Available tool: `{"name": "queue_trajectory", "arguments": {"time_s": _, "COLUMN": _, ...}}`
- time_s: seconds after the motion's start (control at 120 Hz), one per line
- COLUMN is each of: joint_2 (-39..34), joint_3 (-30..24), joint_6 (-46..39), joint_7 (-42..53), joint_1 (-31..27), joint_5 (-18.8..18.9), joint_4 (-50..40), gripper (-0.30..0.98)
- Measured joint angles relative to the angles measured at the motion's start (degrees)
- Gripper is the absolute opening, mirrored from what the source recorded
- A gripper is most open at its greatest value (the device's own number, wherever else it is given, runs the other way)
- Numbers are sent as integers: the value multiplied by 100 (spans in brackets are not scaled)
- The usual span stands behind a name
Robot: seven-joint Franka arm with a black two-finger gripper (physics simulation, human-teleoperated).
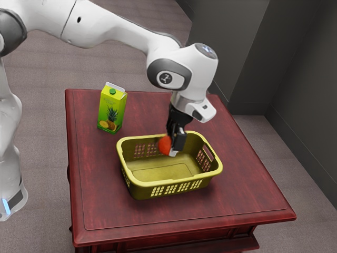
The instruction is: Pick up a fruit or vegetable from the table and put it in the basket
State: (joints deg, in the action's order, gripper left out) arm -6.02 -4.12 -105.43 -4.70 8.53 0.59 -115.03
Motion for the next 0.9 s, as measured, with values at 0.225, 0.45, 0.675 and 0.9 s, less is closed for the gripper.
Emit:
{"name": "queue_trajectory", "arguments": {"time_s": 0.225, "joint_2": 285, "joint_3": -109, "joint_6": -223, "joint_7": -62, "joint_1": 39, "joint_5": 20, "joint_4": 15, "gripper": -10}}
{"name": "queue_trajectory", "arguments": {"time_s": 0.45, "joint_2": 612, "joint_3": 155, "joint_6": -594, "joint_7": -152, "joint_1": 324, "joint_5": 77, "joint_4": 50, "gripper": 10}}
{"name": "queue_trajectory", "arguments": {"time_s": 0.675, "joint_2": 657, "joint_3": -145, "joint_6": -991, "joint_7": -54, "joint_1": 40, "joint_5": -191, "joint_4": 48, "gripper": 54}}
{"name": "queue_trajectory", "arguments": {"time_s": 0.9, "joint_2": 655, "joint_3": -98, "joint_6": -1140, "joint_7": 74, "joint_1": 84, "joint_5": -290, "joint_4": 56, "gripper": 66}}
